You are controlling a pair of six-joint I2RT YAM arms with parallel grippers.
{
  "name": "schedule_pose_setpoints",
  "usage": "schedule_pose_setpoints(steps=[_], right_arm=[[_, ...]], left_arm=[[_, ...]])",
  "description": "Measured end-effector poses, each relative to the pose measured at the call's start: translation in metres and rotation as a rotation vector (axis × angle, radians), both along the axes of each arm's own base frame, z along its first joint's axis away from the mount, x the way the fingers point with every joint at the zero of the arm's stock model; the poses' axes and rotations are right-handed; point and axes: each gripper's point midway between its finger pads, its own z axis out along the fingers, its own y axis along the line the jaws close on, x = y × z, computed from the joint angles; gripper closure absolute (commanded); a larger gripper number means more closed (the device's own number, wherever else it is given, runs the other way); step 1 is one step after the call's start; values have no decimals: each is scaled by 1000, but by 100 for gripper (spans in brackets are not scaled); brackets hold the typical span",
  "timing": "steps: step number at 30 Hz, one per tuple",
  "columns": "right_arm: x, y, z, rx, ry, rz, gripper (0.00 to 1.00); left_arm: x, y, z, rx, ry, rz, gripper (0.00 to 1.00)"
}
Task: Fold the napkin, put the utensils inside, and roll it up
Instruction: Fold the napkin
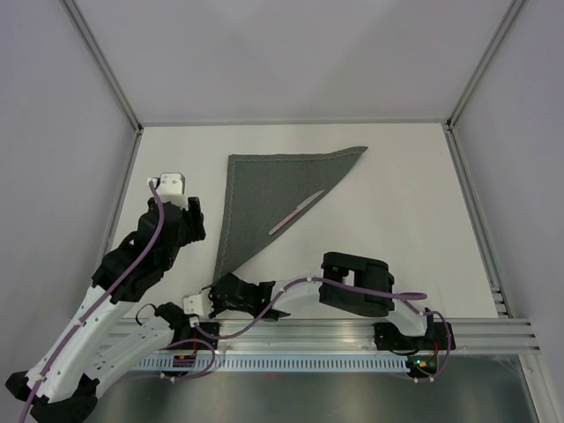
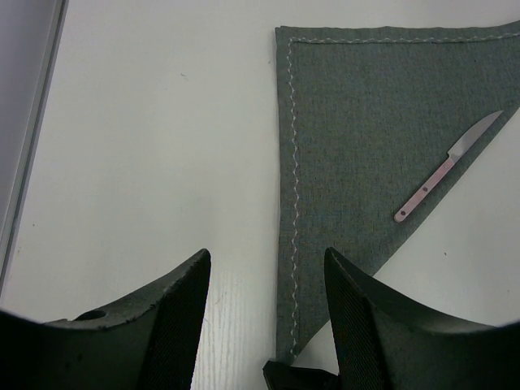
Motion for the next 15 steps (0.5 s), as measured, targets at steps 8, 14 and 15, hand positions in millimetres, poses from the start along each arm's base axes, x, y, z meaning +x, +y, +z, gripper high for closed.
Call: schedule_pose_setpoints(steps=[8,14,15], right_arm=[[-1,-4,-1,-55,21,16,99],[0,-9,-1,-92,30,15,100],[0,-9,-1,-96,32,16,100]], left_arm=[[0,0,1,-3,-4,0,37],[1,0,1,-4,-6,1,36],[1,0,1,-4,-6,1,36]])
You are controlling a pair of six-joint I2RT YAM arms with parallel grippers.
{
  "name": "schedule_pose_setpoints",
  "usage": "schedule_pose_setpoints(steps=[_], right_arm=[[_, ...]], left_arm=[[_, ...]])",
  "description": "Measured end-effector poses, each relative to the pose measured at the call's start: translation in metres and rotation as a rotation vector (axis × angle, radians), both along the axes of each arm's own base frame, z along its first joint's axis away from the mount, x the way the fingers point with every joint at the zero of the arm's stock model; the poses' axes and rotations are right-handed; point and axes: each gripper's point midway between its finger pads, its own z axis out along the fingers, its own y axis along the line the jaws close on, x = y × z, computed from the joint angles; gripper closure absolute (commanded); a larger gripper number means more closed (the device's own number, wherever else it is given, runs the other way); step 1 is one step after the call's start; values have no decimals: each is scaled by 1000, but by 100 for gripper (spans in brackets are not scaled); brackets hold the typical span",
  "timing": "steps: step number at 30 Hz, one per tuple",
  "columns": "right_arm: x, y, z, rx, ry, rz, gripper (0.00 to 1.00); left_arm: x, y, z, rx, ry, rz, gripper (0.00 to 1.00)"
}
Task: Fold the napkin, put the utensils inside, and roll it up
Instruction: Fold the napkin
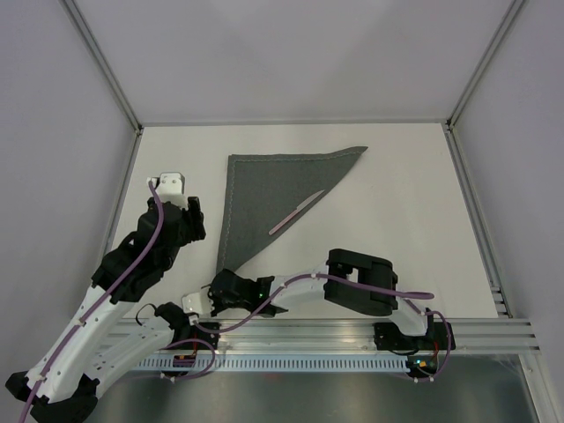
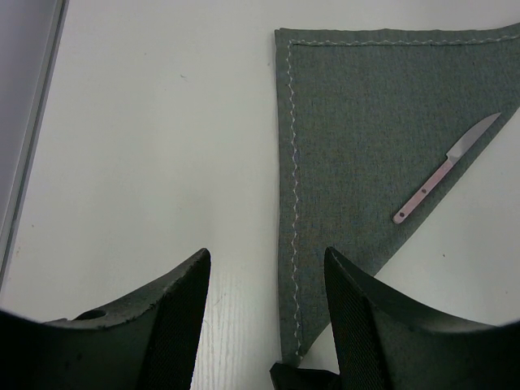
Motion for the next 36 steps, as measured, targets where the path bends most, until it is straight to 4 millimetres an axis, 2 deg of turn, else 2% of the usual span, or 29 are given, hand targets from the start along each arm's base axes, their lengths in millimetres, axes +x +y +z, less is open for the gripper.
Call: schedule_pose_setpoints(steps=[8,11,14,17,23,30,36], right_arm=[[3,-3,1,-30,25,-2,99],[40,-1,21,27,21,-131,100],[84,3,53,120,5,-248,99],[108,1,69,166,-2,-317,100],[108,0,68,169,13,-336,99],[111,-5,65,162,40,-360,99],[115,-12,78,177,58,-382,100]], left_arm=[[0,0,-3,3,5,1,36],[0,0,-3,3,4,-1,36],[0,0,-3,2,3,-2,36],[0,0,-2,2,3,-2,36],[-2,1,1,-7,-11,-1,36],[-9,8,14,-44,-70,8,36],[-15,14,30,-82,-126,29,36]])
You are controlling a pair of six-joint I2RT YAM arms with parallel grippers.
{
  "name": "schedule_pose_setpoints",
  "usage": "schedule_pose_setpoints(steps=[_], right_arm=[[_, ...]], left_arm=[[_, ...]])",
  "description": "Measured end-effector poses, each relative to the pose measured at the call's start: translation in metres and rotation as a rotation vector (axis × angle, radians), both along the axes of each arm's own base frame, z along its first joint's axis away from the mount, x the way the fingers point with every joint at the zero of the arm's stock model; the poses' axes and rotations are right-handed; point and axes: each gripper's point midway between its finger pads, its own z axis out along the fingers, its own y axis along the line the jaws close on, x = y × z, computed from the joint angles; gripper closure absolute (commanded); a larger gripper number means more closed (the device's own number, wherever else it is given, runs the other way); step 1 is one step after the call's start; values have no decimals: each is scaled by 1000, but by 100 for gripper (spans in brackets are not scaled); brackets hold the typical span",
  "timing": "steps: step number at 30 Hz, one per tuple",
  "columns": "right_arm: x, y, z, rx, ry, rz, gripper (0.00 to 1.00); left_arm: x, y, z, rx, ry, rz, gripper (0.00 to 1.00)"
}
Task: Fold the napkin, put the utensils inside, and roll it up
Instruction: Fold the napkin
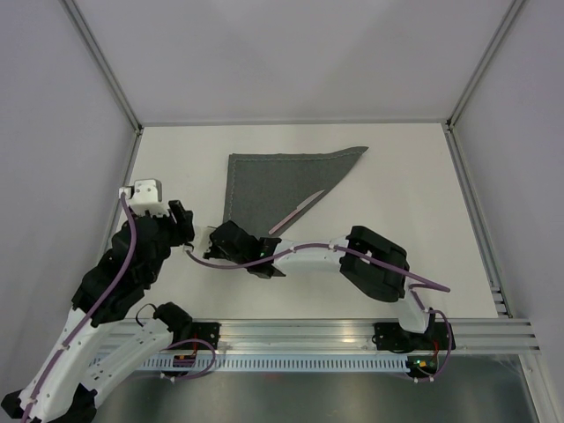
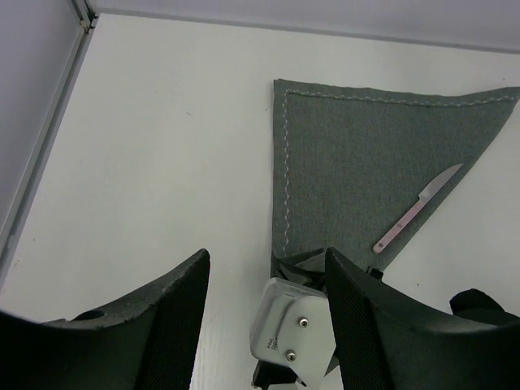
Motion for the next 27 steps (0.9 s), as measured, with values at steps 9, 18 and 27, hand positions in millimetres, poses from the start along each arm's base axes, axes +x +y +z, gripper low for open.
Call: schedule_pose_setpoints(steps=[9,18,27], right_arm=[[-2,-11,28,43,5,-14,100],[30,-49,30,39,54,-113,100],[88,-110,25,52,124,-274,99]], left_arm=[[1,3,14,-42,-41,30,35],[11,-7,13,-93,-34,41,35],[48,-48,-28,-145,68,21,36]])
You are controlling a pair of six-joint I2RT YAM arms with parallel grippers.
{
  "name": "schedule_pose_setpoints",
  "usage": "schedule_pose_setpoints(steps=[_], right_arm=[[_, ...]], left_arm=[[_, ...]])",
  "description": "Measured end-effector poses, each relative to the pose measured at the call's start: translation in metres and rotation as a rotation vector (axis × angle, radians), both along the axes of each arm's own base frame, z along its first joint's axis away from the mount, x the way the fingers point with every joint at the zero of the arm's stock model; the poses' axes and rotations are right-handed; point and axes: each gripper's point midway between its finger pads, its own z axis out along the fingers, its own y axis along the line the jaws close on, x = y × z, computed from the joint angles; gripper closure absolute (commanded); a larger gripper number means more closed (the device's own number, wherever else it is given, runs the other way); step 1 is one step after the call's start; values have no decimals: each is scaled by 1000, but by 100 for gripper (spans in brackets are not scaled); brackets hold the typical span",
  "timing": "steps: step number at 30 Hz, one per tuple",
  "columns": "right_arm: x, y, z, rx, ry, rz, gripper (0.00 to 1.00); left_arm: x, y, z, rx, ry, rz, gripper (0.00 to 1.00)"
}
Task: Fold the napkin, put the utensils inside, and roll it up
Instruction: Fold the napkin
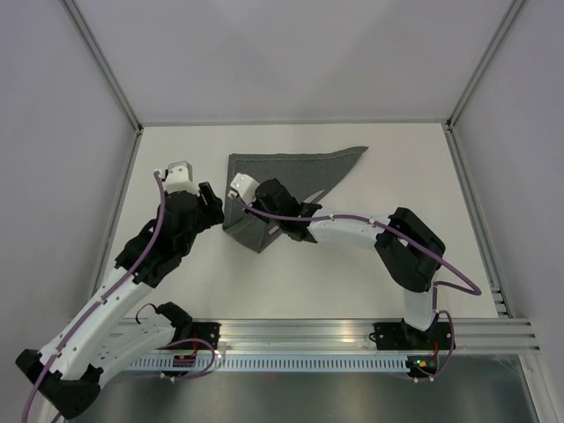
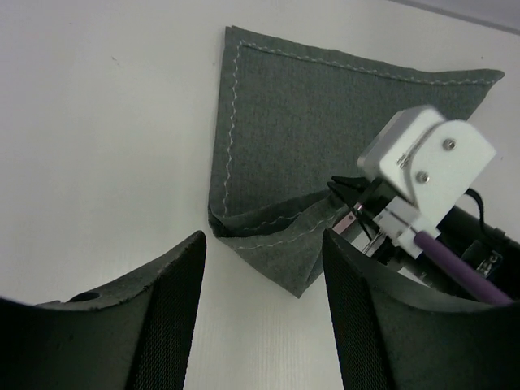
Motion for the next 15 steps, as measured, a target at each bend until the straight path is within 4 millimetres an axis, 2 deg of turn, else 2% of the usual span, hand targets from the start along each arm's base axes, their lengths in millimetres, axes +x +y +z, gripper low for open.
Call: schedule_pose_setpoints(steps=[7,15], right_arm=[[33,-46,-20,-13,73,-98,100],[65,-85,-24,-1,102,-191,100]], left_arm=[[20,-26,-44,-4,88,-35,37],[42,-57,-87,-19,172,-84,41]])
